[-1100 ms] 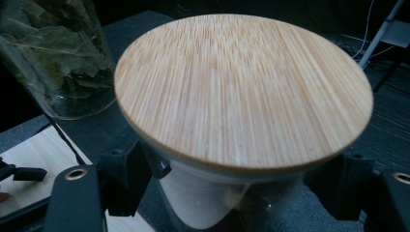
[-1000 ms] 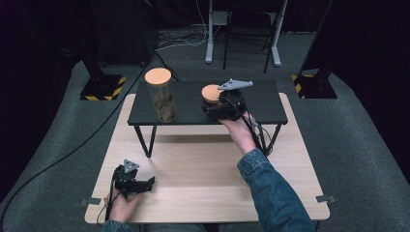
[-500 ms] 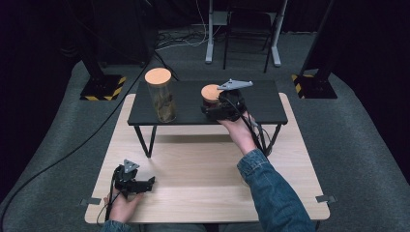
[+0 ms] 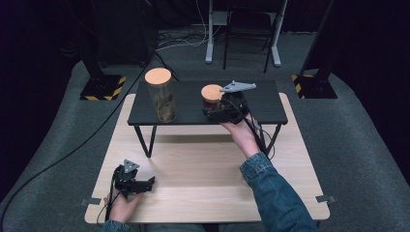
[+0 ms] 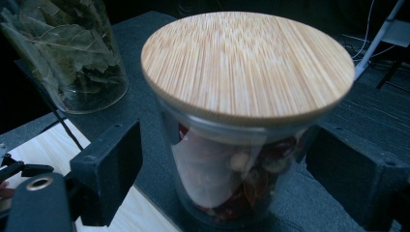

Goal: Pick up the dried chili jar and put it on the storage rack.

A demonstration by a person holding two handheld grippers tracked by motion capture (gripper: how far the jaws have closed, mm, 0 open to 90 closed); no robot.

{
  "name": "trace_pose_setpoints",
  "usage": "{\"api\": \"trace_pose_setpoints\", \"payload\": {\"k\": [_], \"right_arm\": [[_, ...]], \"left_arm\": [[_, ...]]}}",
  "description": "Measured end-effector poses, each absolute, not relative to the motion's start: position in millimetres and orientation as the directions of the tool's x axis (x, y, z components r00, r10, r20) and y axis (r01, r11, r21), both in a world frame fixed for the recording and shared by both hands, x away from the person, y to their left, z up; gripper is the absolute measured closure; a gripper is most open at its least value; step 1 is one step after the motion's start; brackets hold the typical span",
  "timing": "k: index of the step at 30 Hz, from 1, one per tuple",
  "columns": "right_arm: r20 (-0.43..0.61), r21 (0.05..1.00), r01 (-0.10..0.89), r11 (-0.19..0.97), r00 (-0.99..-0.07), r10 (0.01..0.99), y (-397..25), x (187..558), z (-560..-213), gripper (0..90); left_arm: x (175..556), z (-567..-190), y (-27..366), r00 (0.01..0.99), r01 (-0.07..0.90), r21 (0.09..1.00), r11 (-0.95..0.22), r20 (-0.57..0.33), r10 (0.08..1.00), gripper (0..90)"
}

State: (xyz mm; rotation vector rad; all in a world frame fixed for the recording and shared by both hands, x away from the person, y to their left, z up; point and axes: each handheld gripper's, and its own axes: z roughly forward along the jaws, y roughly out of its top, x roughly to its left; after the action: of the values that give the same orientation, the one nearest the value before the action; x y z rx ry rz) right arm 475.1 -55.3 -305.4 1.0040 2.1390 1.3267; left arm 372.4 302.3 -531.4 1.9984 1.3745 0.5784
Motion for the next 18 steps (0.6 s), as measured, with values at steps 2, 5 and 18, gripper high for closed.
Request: {"api": "trace_pose_setpoints", "payload": {"k": [2, 5, 18], "right_arm": [[0.018, 0.892, 0.353, 0.280, -0.649, 0.761, -56.3, 473.6, -306.2, 11.2], [0.027, 0.894, 0.358, 0.271, -0.645, 0.763, -59.1, 471.3, -307.4, 10.2], [0.053, 0.901, 0.361, 0.241, -0.642, 0.765, -75.1, 461.5, -312.1, 8.7]], "left_arm": [[372.4, -531.4, 302.3, 0.357, 0.654, 0.714, -0.251, 0.001, 0.934, 0.1], [372.4, -531.4, 302.3, 0.357, 0.654, 0.714, -0.251, 0.001, 0.934, 0.1], [372.4, -531.4, 302.3, 0.357, 0.654, 0.714, -0.251, 0.002, 0.934, 0.1]]}}
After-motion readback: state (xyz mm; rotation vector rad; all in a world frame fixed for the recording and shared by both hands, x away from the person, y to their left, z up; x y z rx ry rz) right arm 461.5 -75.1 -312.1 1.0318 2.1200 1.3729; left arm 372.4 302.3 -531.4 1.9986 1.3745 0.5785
